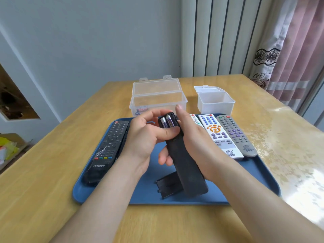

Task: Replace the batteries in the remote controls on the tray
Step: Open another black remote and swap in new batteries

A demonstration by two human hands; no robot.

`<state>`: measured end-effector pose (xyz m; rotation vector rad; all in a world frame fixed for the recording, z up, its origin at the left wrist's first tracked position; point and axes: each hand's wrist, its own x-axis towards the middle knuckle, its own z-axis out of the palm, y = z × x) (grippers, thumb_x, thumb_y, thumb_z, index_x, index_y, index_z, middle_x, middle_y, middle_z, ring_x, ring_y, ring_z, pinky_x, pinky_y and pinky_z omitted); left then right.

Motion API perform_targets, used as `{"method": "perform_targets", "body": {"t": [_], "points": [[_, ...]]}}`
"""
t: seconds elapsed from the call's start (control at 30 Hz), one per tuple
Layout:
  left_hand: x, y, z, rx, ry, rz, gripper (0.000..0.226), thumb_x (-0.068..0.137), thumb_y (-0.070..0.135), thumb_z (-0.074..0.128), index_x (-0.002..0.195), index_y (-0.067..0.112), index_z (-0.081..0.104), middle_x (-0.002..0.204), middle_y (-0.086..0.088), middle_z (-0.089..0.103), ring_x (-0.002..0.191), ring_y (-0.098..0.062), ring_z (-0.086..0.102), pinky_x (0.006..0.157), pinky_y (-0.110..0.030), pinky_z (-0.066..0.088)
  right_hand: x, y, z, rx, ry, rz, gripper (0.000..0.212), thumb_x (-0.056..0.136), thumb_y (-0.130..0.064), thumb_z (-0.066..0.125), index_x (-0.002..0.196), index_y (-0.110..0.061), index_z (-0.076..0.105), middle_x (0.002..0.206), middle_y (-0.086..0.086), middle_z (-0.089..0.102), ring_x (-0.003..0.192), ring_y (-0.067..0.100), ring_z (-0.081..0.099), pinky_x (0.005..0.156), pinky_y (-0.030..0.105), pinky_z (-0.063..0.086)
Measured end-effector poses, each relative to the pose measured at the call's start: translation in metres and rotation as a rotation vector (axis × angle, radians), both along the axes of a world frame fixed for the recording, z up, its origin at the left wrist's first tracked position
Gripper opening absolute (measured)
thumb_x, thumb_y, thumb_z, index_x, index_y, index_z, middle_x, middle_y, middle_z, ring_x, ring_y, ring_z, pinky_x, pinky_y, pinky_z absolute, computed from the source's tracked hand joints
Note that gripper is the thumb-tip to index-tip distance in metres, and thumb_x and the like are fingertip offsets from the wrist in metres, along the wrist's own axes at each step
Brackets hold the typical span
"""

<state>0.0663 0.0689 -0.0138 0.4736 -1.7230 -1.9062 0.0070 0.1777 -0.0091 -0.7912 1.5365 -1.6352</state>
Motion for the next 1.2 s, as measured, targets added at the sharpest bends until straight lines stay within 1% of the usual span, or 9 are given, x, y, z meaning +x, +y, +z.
{"method": "perform_targets", "body": {"t": [0.23, 0.37, 0.53, 0.63, 0.73, 0.83, 0.97, 1.1, 1.2], "points": [[0.001, -0.009, 0.000, 0.015, 0.002, 0.085, 0.006, 0.081, 0.008, 0.069, 0.086, 0.010, 0.067, 0.069, 0.001, 0.063, 0.059, -0.012, 0.056, 0.052, -0.021, 0.044, -0.011, 0.004, 0.004, 0.012, 0.091, 0.148, 0.025, 0.105, -0.025, 0.042, 0.118, -0.014, 0.060, 0.101, 0.016, 0.074, 0.067, 0.024, 0.068, 0.056, 0.029, 0.057], [0.002, -0.025, -0.001, -0.389, -0.114, 0.110, 0.009, 0.085, 0.021, 0.071, 0.082, 0.019, 0.063, 0.067, 0.003, 0.055, 0.055, -0.008, 0.045, 0.056, -0.022, 0.039, -0.032, 0.012, 0.006, 0.004, 0.081, -0.033, 0.025, 0.105, -0.015, 0.040, 0.124, -0.004, 0.052, 0.101, 0.015, 0.075, 0.055, 0.020, 0.065, 0.050, 0.029, 0.055], [0.015, -0.010, 0.006, -1.102, -0.675, -0.446, 0.026, 0.067, 0.046, 0.081, 0.080, 0.029, 0.065, 0.061, 0.016, 0.059, 0.054, 0.001, 0.051, 0.054, -0.018, 0.039, -0.042, 0.018, 0.005, -0.005, 0.055, -0.134, 0.024, 0.104, -0.012, 0.041, 0.123, -0.001, 0.051, 0.103, 0.015, 0.074, 0.052, 0.022, 0.063, 0.044, 0.026, 0.050], [0.011, 0.003, 0.001, -1.225, -0.739, -0.574, 0.033, 0.066, 0.047, 0.082, 0.084, 0.026, 0.064, 0.064, 0.014, 0.056, 0.056, 0.003, 0.050, 0.049, -0.013, 0.036, -0.039, 0.013, 0.003, -0.006, 0.012, -0.159, 0.024, 0.103, -0.012, 0.044, 0.122, 0.000, 0.053, 0.097, 0.016, 0.075, 0.050, 0.023, 0.060, 0.047, 0.031, 0.056], [0.013, 0.001, 0.004, -1.117, -0.627, -0.574, 0.023, 0.069, 0.035, 0.083, 0.073, 0.020, 0.065, 0.057, 0.014, 0.054, 0.053, 0.001, 0.048, 0.052, -0.014, 0.037, -0.035, 0.010, 0.004, -0.006, -0.087, -0.141, 0.031, 0.102, -0.023, 0.047, 0.120, 0.002, 0.055, 0.090, 0.018, 0.075, 0.049, 0.023, 0.060, 0.049, 0.031, 0.057], [0.019, -0.006, 0.014, -0.684, -0.297, -0.487, 0.016, 0.068, 0.017, 0.085, 0.069, 0.018, 0.069, 0.066, 0.014, 0.065, 0.069, 0.000, 0.060, 0.068, -0.018, 0.046, -0.036, 0.010, 0.003, 0.026, -0.147, -0.180, 0.044, 0.099, -0.039, 0.051, 0.108, 0.002, 0.064, 0.070, 0.011, 0.072, 0.048, 0.020, 0.060, 0.042, 0.024, 0.052], [0.014, -0.008, 0.017, -0.413, 0.188, -0.105, 0.012, 0.068, 0.012, 0.075, 0.079, 0.017, 0.073, 0.064, 0.006, 0.066, 0.052, -0.007, 0.055, 0.054, -0.016, 0.043, -0.037, 0.010, -0.001, -0.012, -0.286, -0.029, 0.044, 0.096, -0.043, 0.055, 0.113, -0.004, 0.062, 0.077, 0.014, 0.064, 0.058, 0.023, 0.054, 0.047, 0.028, 0.050], [0.008, -0.008, 0.010, -0.508, 0.191, -0.106, 0.024, 0.073, -0.012, 0.072, 0.081, 0.011, 0.074, 0.093, -0.003, 0.070, 0.084, -0.018, 0.070, 0.077, -0.023, 0.053, -0.033, 0.008, -0.004, -0.158, -0.292, 0.006, 0.018, 0.093, -0.017, 0.062, 0.104, -0.003, 0.062, 0.073, 0.011, 0.055, 0.057, 0.018, 0.050, 0.046, 0.024, 0.049], [0.005, -0.012, 0.006, -0.348, 0.144, -0.115, 0.048, 0.073, -0.028, 0.043, 0.085, 0.010, 0.069, 0.097, 0.000, 0.072, 0.094, -0.019, 0.070, 0.079, -0.027, 0.054, -0.032, 0.005, -0.005, -0.259, -0.268, -0.099, 0.021, 0.088, -0.007, 0.066, 0.108, -0.003, 0.060, 0.072, 0.010, 0.052, 0.056, 0.017, 0.047, 0.045, 0.021, 0.047]]}}
